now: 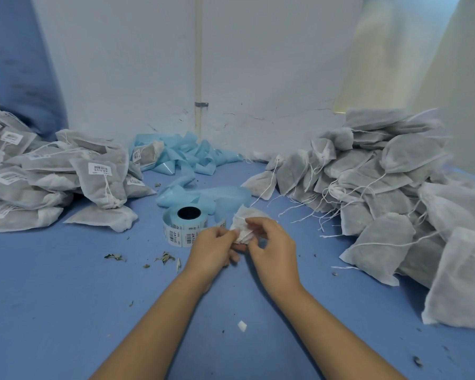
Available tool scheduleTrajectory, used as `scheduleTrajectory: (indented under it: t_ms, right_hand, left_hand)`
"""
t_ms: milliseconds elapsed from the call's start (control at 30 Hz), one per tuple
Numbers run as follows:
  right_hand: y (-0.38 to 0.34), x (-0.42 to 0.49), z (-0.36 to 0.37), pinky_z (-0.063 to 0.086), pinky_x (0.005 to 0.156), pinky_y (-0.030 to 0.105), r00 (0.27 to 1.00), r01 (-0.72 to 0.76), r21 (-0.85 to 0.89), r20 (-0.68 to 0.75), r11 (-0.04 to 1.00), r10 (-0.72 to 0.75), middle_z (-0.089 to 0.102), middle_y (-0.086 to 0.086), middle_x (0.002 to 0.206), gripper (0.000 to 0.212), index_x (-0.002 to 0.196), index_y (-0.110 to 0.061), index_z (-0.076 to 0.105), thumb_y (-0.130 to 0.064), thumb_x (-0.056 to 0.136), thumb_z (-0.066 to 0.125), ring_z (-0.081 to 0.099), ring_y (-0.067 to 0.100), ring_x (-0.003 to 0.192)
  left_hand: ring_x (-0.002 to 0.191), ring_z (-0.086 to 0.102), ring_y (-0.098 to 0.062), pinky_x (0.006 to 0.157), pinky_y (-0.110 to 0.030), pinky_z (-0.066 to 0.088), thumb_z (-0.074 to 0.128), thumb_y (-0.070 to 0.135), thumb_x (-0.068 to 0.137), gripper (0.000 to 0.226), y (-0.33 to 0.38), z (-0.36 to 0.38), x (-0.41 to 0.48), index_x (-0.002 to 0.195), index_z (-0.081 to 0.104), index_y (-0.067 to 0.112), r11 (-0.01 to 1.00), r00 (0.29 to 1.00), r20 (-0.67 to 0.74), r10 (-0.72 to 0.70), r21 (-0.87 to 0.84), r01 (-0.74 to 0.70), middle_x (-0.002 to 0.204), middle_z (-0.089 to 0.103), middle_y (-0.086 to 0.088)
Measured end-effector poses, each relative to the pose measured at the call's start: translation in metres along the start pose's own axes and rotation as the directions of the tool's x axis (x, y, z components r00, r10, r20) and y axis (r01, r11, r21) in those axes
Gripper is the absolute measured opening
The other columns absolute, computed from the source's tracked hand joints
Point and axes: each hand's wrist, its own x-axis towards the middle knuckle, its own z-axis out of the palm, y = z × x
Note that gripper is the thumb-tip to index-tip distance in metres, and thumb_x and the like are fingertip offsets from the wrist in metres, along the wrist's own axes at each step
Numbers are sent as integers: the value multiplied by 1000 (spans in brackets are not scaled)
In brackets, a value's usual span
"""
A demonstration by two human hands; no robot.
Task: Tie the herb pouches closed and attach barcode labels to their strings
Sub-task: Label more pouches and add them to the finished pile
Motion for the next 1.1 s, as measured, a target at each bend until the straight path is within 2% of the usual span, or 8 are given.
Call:
scheduleTrajectory:
  t_ms: [67, 167, 267, 467, 733, 800, 967, 1100]
  right_hand:
    - [1, 1, -1, 43, 86, 16, 1000, 1, -15, -31, 1000, -1, 60, -8, 97, 34, 103, -11, 68, 9, 76, 61, 58, 12, 94]
    - [3, 4, -5, 44, 79, 24, 996, -62, -19, -70, 998, 60, 61, -5, 90, 19, 92, -14, 69, 0, 80, 66, 56, 12, 85]
    - [4, 4, -7, 41, 75, 29, 990, -135, -97, -58, 986, 130, 62, -5, 88, 9, 83, -17, 65, -9, 82, 65, 54, 16, 91]
    - [-1, 1, -8, 44, 75, 29, 999, -13, -164, -39, 986, 6, 51, -5, 107, 33, 107, -24, 65, -7, 79, 67, 50, 12, 99]
    - [4, 5, -9, 42, 81, 23, 996, -74, -51, -53, 996, 71, 56, -8, 99, 4, 84, -16, 73, -16, 84, 70, 54, 13, 100]
    - [2, 3, -8, 37, 77, 21, 998, -67, -91, -6, 994, 67, 53, -11, 94, 6, 77, -19, 66, -15, 82, 67, 51, 12, 97]
    - [-2, 0, -3, 30, 69, 24, 959, 22, -299, 276, 954, 64, 43, -12, 77, 25, 61, -24, 50, -26, 85, 58, 41, 10, 87]
    - [0, 2, -4, 32, 65, 27, 951, -44, -293, 281, 955, 130, 48, -4, 75, 36, 63, -9, 57, -31, 90, 51, 46, 15, 82]
  left_hand:
    - [35, 44, -5, 37, -14, 34, 54, 16, 95, 25, -1, 0, 1, 72, 59, 10, 1000, 1000, -27, 1, -31, -2, 49, 63, 2]
    - [35, 43, -5, 37, -16, 36, 54, 17, 95, 19, -2, 1, 1, 83, 61, 4, 991, 996, -92, -9, -137, -3, 67, 71, -3]
    - [35, 42, -4, 37, -16, 34, 53, 17, 96, 17, -2, 0, 3, 90, 59, 2, 967, 991, -128, -40, -255, 7, 74, 72, -5]
    - [36, 44, -4, 37, -15, 35, 57, 19, 94, 19, -3, -1, 2, 91, 60, 0, 979, 996, -87, -2, -204, -16, 73, 71, -6]
    - [36, 43, -4, 36, -16, 35, 58, 21, 94, 19, -2, -2, 0, 89, 59, 2, 966, 997, -70, -12, -258, -7, 67, 72, -2]
    - [37, 44, -5, 37, -16, 34, 57, 19, 94, 18, -2, -3, 1, 89, 58, 2, 951, 997, -77, -27, -308, 2, 65, 70, -1]
    - [39, 44, -4, 38, -14, 34, 52, 16, 97, 17, -2, -6, 4, 97, 57, 0, 892, 999, -38, -38, -453, 17, 71, 72, -7]
    - [39, 50, -5, 39, -14, 38, 52, 21, 97, 13, -2, -10, 5, 90, 53, 10, 858, 999, -14, -38, -513, 26, 59, 68, -5]
